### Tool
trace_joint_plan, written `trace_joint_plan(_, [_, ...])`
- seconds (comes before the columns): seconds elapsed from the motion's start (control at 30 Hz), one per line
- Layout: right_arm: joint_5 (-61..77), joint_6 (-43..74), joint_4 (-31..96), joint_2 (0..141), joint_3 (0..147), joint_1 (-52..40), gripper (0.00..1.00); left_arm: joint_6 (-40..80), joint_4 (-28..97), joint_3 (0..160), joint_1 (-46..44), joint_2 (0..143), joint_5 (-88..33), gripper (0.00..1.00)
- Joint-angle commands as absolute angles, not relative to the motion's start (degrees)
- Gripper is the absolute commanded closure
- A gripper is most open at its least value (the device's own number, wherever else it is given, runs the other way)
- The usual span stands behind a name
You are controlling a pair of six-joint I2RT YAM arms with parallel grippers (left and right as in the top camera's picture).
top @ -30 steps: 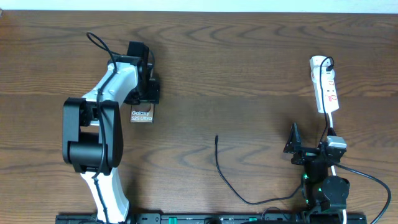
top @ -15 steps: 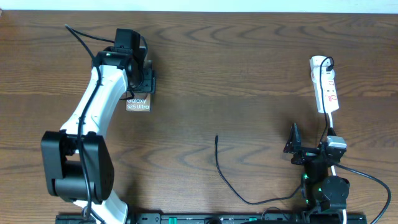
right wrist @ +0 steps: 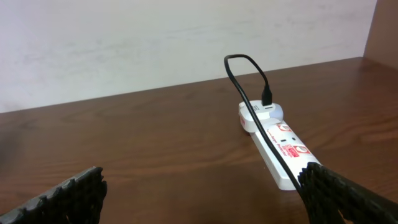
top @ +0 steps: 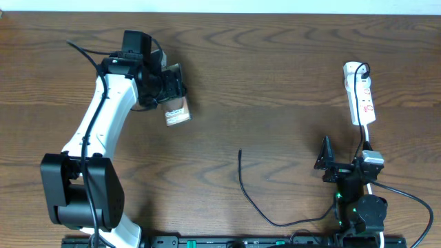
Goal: Plug charger to phone and switch on socket
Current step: 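Lift the phone with the left gripper and tilt it upright toward center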
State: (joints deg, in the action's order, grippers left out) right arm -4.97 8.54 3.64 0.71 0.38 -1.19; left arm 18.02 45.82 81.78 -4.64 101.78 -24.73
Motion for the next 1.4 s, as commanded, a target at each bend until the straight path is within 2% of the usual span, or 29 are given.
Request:
trace_joint_plan(0.0, [-5.7,8.1,3.8,0.4,0.3,-1.6,0.01,28.7,45.3,83.8,-2.2,99.4,-38.2,0.93])
trace_joint_plan(0.33, [-5.7,8.1,3.8,0.4,0.3,-1.6,0.01,46.9,45.3,83.8,5.4,99.4,-61.0,0.93])
trace_joint_plan(0.63, [-5.7,8.1,3.8,0.4,0.3,-1.6,0.01,55.4,46.0,83.8,7.6,99.4,-62.6,0.93])
trace_joint_plan(1.37, [-5.7,8.1,3.8,0.4,0.3,-1.6,0.01,56.2,45.9,83.8,7.6,99.4,-64.1,0.93])
